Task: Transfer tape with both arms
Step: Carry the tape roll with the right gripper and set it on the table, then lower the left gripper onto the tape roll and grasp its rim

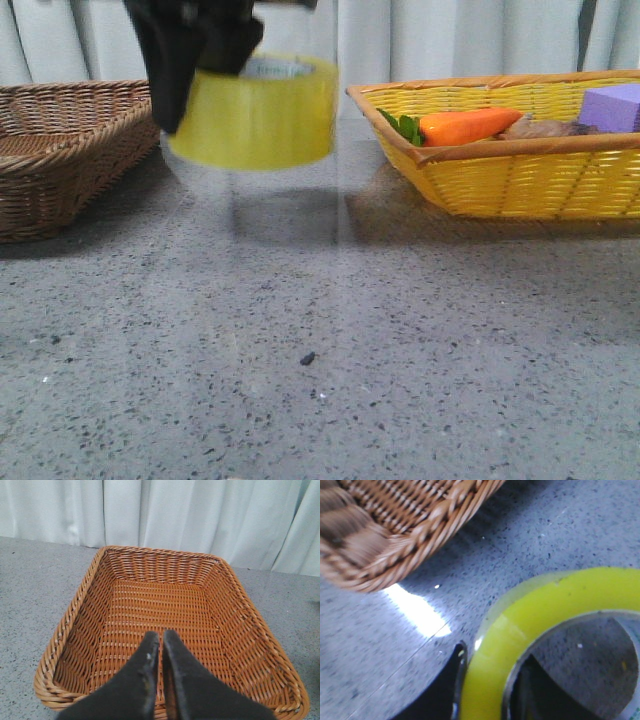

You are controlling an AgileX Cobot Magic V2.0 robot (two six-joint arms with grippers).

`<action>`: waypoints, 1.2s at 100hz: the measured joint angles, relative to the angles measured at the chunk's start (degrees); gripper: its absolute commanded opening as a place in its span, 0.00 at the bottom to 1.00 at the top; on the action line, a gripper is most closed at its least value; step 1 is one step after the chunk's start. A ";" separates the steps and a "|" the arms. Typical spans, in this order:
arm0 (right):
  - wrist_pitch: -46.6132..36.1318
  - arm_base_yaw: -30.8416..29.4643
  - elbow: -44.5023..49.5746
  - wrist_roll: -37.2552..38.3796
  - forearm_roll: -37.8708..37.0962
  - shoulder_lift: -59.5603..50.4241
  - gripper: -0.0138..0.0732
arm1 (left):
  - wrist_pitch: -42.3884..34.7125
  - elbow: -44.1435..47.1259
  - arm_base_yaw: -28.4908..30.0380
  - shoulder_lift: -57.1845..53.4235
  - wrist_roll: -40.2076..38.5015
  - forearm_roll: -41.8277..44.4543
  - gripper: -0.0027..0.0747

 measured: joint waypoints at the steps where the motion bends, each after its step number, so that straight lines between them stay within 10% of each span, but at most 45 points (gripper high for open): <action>1: -0.19 -0.05 0.00 0.00 -0.20 0.47 0.09 | 0.11 0.00 0.00 0.00 0.00 0.00 0.01; 36: -1.17 0.03 0.00 0.00 -2.11 6.36 0.37 | 3.22 0.00 0.00 0.00 0.00 0.00 0.06; 55: -0.35 0.03 -0.70 0.00 -2.11 6.36 0.42 | 5.17 0.00 0.00 0.00 0.00 0.03 0.46; 67: 0.02 0.07 -0.70 0.00 -2.11 5.65 0.41 | 4.79 0.00 0.00 0.00 0.00 0.13 0.61; 95: 1.41 0.16 -0.70 0.00 -7.07 -4.39 0.08 | 4.84 -4.68 -6.25 3.31 0.00 0.13 0.60; 120: 0.37 -0.20 -0.70 0.49 -12.65 -17.01 0.07 | 5.73 -14.34 -20.33 15.85 0.13 1.88 0.60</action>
